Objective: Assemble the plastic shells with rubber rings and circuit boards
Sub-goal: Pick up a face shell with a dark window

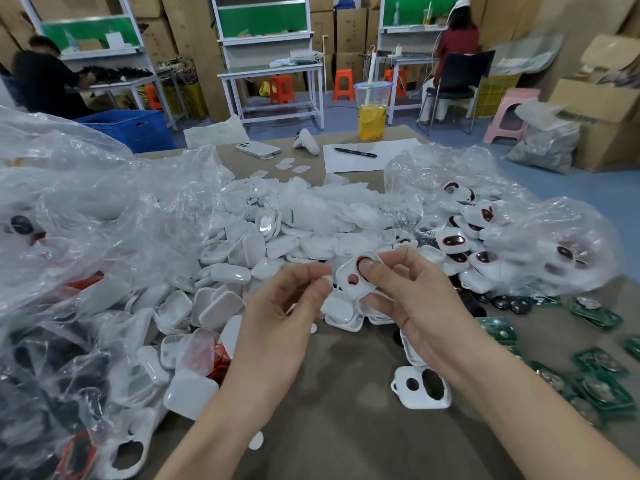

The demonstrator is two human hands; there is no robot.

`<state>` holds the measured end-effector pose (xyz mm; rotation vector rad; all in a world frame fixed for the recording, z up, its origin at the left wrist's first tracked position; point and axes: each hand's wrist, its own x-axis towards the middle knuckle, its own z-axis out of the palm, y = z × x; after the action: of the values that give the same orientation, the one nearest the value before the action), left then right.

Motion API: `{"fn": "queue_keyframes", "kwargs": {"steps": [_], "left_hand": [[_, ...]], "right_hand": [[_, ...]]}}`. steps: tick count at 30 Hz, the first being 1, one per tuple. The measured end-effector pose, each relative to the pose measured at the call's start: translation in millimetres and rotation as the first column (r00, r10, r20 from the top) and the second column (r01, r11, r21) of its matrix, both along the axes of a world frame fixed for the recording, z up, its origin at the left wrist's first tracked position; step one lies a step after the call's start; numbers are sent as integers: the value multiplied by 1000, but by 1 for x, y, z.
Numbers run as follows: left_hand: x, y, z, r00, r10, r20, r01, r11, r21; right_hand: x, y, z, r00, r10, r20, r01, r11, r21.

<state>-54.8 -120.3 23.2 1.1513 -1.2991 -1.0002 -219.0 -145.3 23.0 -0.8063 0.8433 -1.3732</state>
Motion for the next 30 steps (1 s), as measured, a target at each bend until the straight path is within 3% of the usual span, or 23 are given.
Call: {"fn": "queue_keyframes", "kwargs": {"steps": [9, 17, 23, 30], "left_hand": [[-7, 1, -4, 995, -55, -88, 53, 998, -28], [-13, 2, -13, 996, 2, -89, -8, 997, -72], [-11, -1, -16, 967, -64, -247, 72, 997, 25], [-9, -3, -18, 974, -112, -196, 118, 993, 21]], "right_hand": [[6, 6, -1, 989, -61, -133, 58, 998, -20], [16, 12, -3, 993, -41, -113, 37, 998, -41], [15, 14, -1, 993, -35, -115, 29, 998, -51], [18, 16, 0, 995, -43, -94, 40, 998, -39]]}}
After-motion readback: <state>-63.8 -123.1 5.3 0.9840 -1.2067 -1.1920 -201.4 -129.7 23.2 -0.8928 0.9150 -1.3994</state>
